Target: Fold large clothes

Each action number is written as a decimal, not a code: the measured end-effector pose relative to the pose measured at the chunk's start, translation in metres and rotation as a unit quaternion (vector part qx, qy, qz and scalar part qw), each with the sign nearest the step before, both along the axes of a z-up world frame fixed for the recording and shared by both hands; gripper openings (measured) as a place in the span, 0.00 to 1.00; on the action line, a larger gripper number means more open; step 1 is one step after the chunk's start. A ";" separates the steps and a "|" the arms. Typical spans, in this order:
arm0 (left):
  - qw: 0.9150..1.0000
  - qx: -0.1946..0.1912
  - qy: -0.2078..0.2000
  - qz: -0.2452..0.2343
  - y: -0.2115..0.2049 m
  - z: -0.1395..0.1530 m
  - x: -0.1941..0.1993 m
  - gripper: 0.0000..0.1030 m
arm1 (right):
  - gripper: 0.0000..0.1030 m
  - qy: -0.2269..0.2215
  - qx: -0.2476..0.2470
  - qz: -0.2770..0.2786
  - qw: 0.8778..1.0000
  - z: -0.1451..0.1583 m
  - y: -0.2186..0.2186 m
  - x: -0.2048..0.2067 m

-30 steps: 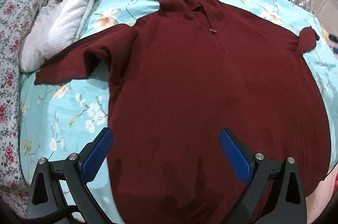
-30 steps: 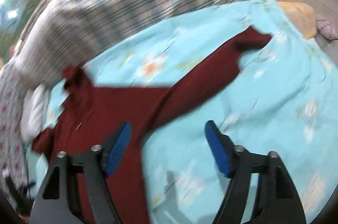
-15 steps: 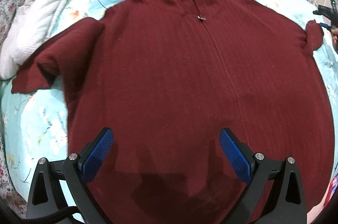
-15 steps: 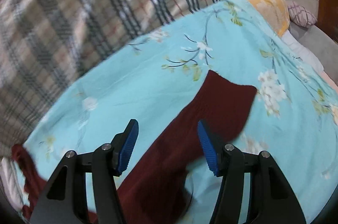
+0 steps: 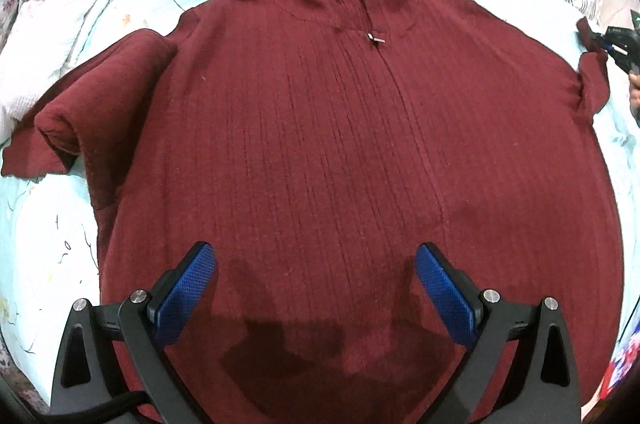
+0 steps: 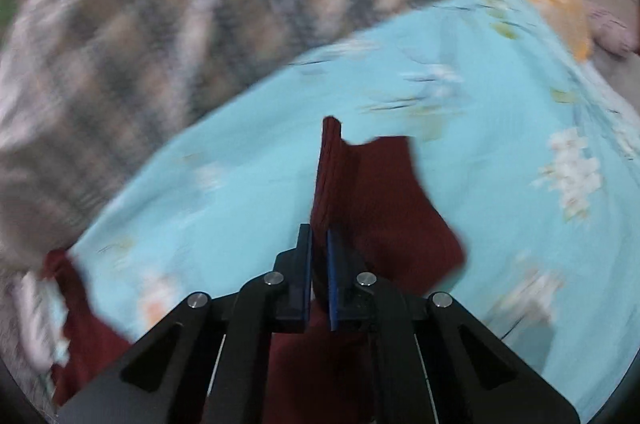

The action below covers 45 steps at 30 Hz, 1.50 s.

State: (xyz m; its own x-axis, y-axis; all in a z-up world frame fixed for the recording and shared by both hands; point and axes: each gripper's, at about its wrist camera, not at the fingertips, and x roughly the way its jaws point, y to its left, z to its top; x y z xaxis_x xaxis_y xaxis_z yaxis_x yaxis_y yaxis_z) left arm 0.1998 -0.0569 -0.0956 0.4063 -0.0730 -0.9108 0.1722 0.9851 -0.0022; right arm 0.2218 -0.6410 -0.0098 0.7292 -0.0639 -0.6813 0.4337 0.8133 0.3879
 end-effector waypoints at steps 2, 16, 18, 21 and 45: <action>1.000 -0.011 -0.003 0.005 0.008 0.003 -0.003 0.98 | 0.06 -0.017 0.016 0.049 0.999 0.010 0.039 -0.002; 0.993 -0.097 -0.005 0.073 0.097 0.004 -0.013 0.98 | 0.06 -0.034 0.130 0.355 0.925 -0.015 0.389 0.016; 0.990 -0.122 -0.007 0.072 0.106 0.006 -0.014 0.98 | 0.06 -0.023 0.143 0.376 0.915 -0.027 0.424 0.024; 0.986 -0.155 -0.011 0.065 0.110 0.009 -0.008 0.98 | 0.06 -0.009 0.144 0.399 0.906 -0.044 0.467 0.027; 0.981 -0.136 -0.115 0.070 0.103 0.028 0.079 0.07 | 0.27 -0.024 0.072 0.244 0.967 -0.014 0.326 -0.101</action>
State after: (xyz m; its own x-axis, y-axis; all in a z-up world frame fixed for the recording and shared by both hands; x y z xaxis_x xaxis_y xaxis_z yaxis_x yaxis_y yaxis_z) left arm 0.2786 0.0463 -0.0679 0.6229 -0.2298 -0.7478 0.0624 0.9674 -0.2453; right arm 0.1203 -0.3151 -0.0242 0.6792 0.3887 -0.6226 -0.0087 0.8524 0.5228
